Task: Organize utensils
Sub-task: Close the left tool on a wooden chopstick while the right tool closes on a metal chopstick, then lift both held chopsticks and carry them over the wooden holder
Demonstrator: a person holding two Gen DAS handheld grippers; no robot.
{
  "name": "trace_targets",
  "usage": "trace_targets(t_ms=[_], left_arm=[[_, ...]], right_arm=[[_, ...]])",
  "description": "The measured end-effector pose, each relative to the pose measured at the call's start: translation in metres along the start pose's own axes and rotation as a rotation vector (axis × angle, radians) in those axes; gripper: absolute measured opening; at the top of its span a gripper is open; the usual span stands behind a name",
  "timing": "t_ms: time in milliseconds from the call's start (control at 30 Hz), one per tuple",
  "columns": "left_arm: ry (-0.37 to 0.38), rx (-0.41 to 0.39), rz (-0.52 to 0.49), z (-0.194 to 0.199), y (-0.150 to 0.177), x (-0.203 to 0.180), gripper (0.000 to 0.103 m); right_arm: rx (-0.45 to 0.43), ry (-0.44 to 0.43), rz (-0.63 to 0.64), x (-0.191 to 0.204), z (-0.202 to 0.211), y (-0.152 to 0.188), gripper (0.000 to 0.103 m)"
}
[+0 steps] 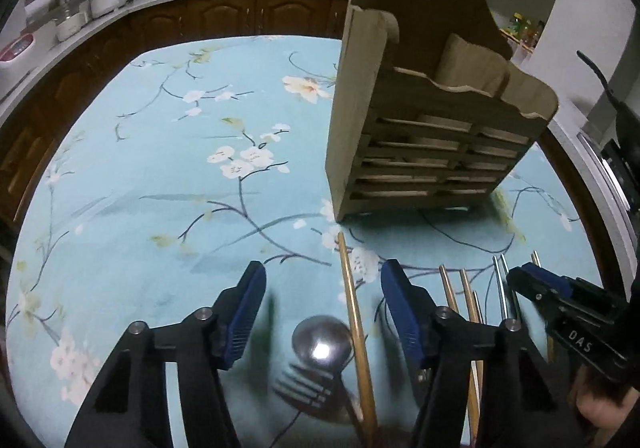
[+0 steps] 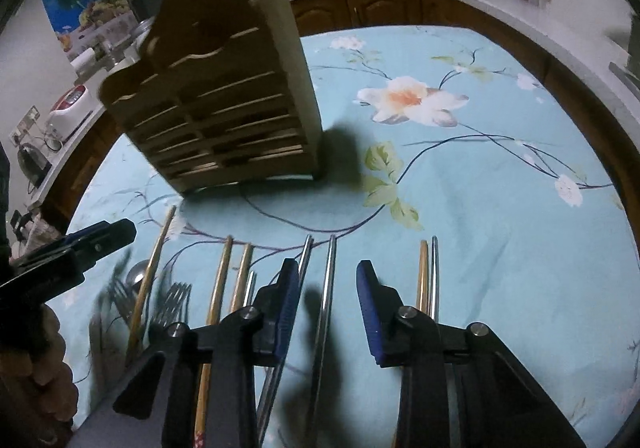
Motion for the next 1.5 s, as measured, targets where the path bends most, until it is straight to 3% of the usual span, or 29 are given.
trace_targets(t_ms=[167, 400, 567, 700, 833, 1233, 1500], left_arm=[[0.001, 0.046, -0.005, -0.023, -0.003, 0.0, 0.046], [-0.028, 0.089, -0.03, -0.049, -0.003, 0.001, 0.031], [-0.039, 0.086, -0.065, -0.057, -0.003, -0.008, 0.007], [-0.036, 0.09, -0.076, -0.062, -0.003, -0.014, 0.005], [-0.005, 0.066, -0.052, -0.053, -0.005, -0.018, 0.004], [0.117, -0.059, 0.012, 0.039, 0.005, -0.018, 0.004], [0.154, -0.125, 0.003, 0.103, 0.013, -0.019, 0.004]], right_arm=[[0.027, 0.022, 0.025, 0.001, -0.017, -0.005, 0.013], [0.027, 0.028, 0.05, 0.004, -0.02, -0.009, 0.013], [0.03, 0.041, 0.082, 0.008, -0.02, -0.011, 0.013], [0.019, 0.08, 0.115, 0.013, -0.021, -0.012, 0.008], [0.028, 0.043, 0.076, 0.011, -0.02, -0.012, 0.004], [-0.059, -0.128, -0.028, 0.012, 0.038, -0.026, 0.004], [-0.147, -0.16, -0.019, 0.018, 0.083, -0.038, 0.004]])
Point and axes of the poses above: each gripper's, at about its wrist camera, not at the fingertips, and z roughly against the way its jaws point, x to its left, y to its underside, the point moved 8 cm from there along -z, roughly the way its jaws point, and after that the axes turned 10 degrees about y, right-handed, at the moved point
